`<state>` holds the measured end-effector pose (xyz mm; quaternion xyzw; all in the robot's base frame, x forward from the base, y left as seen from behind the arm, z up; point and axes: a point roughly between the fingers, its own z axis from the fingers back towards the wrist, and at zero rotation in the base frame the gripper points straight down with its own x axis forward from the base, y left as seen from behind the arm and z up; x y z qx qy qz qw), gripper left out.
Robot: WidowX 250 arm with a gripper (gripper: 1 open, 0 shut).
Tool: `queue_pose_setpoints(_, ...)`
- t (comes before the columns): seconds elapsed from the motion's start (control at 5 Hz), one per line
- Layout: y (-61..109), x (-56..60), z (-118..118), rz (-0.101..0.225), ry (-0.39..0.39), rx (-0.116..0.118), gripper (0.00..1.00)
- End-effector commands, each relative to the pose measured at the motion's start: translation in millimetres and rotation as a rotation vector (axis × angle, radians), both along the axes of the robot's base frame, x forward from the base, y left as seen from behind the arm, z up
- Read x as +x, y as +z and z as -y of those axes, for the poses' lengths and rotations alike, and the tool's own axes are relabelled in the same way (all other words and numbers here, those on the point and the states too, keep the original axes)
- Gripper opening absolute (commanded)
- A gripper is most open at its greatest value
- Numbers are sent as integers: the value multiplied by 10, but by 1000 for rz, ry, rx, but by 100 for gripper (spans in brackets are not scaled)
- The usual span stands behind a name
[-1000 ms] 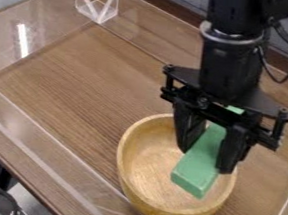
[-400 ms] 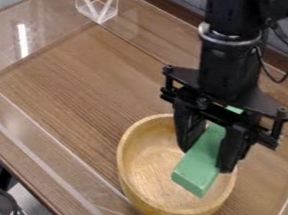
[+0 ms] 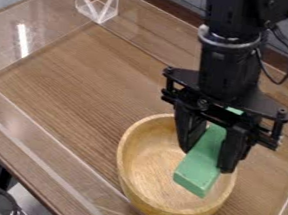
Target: Put the green block in the brown bowl
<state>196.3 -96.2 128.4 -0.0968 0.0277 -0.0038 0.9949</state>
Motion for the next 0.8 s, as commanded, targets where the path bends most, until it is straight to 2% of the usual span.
queue_pose_setpoints(0.0, 39, 22, -6, 38, -2, -14, 0)
queue_pose_setpoints(0.6, -87, 19, -23, 32, -9, -13, 0)
